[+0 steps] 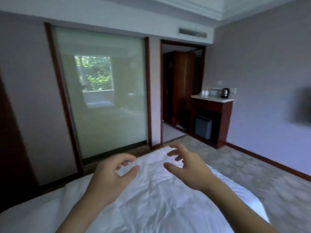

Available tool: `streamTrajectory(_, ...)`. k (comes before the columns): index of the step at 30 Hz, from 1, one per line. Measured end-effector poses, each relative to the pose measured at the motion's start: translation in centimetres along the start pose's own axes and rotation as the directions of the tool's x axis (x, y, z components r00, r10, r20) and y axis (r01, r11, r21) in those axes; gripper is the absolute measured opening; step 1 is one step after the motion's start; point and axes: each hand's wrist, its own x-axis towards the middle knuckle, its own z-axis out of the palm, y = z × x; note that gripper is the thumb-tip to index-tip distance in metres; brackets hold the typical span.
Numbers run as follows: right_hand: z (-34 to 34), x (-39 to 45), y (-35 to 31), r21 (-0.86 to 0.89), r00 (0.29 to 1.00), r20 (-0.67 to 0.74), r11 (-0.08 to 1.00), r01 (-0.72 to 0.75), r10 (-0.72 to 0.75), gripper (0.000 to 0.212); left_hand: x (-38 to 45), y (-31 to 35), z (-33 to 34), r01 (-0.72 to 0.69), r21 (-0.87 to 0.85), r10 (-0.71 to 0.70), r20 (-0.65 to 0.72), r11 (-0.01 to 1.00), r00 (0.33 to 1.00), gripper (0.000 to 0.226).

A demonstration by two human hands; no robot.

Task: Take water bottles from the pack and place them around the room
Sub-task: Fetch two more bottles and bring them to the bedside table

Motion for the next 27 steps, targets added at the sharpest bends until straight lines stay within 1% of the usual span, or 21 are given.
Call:
streamTrajectory(1,-3.0,-1.0,2.7,-0.025,0.998,-0.041,0.998,-0.055,0.053,0.061,1.5,1.8,3.5,-0.031,-0.031,0.032,0.046,0.999,0.998,0.015)
streamTrajectory(2,-6.0,-2.1,5.3,-0.052,0.991,-0.082,0.993,-0.107,0.103,0.059,2.8,3.7,7.0,-0.063,-0.067,0.069,0.092,0.996,0.993,0.017)
streamTrajectory(4,-11.6,-4.4,10.5,-0.098,0.966,-0.179,0.974,-0.205,0.186,0.062,4.9,7.7,14.3,-0.135,-0.125,0.156,0.175,0.983,0.972,0.019)
streamTrajectory(6,-17.0,-6.8,15.1,-0.109,0.927,-0.271,0.949,-0.297,0.26,0.064,6.6,12.1,21.2,-0.202,-0.17,0.238,0.234,0.965,0.943,0.018)
streamTrajectory(9,-24.4,-10.3,21.2,-0.12,0.864,-0.373,0.906,-0.405,0.337,0.058,8.1,18.6,30.4,-0.276,-0.259,0.349,0.303,0.926,0.887,0.02)
streamTrajectory(12,-30.1,-13.1,25.4,-0.085,0.788,-0.482,0.874,-0.478,0.384,0.059,9.2,23.9,37.5,-0.293,-0.36,0.422,0.363,0.886,0.831,0.019)
streamTrajectory(14,-32.8,-14.6,27.7,-0.049,0.744,-0.522,0.856,-0.514,0.417,0.063,9.8,27.1,41.4,-0.315,-0.407,0.475,0.391,0.858,0.788,0.02)
streamTrajectory(18,-36.7,-15.8,31.9,-0.051,0.693,-0.564,0.818,-0.573,0.45,0.062,11.4,31.4,47.8,-0.329,-0.482,0.546,0.428,0.812,0.72,0.018)
streamTrajectory(20,-38.2,-15.7,34.2,-0.037,0.666,-0.585,0.805,-0.592,0.463,0.063,12.8,32.6,51.2,-0.322,-0.517,0.569,0.438,0.793,0.696,0.015)
streamTrajectory(23,-40.0,-15.0,38.0,-0.015,0.629,-0.601,0.779,-0.626,0.493,0.064,14.8,33.7,56.4,-0.335,-0.547,0.603,0.437,0.767,0.667,0.017)
streamTrajectory(27,-42.6,-12.0,43.5,-0.038,0.597,-0.616,0.737,-0.675,0.514,0.058,18.9,34.7,63.0,-0.353,-0.582,0.648,0.439,0.733,0.622,0.02)
